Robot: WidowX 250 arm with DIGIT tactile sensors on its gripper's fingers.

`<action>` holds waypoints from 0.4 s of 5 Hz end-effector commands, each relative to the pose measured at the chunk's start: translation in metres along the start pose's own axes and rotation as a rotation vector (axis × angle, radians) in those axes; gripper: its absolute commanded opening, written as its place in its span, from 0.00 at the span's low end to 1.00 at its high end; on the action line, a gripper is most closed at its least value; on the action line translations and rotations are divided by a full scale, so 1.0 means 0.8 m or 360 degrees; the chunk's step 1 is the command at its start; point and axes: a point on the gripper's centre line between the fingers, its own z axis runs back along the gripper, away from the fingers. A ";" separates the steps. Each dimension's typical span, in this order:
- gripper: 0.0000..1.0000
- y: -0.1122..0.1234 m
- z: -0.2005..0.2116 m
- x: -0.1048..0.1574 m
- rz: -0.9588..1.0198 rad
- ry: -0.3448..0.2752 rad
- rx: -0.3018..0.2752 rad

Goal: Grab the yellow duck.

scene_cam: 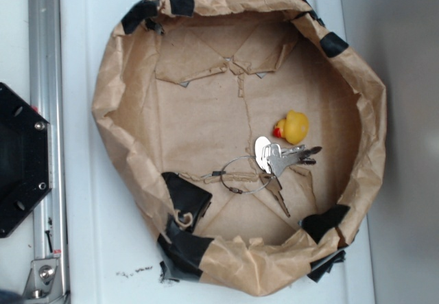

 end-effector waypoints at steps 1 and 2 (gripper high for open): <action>1.00 0.000 0.000 0.000 0.0000 0.0000 0.0000; 1.00 0.042 -0.031 0.040 0.0245 -0.0052 -0.0032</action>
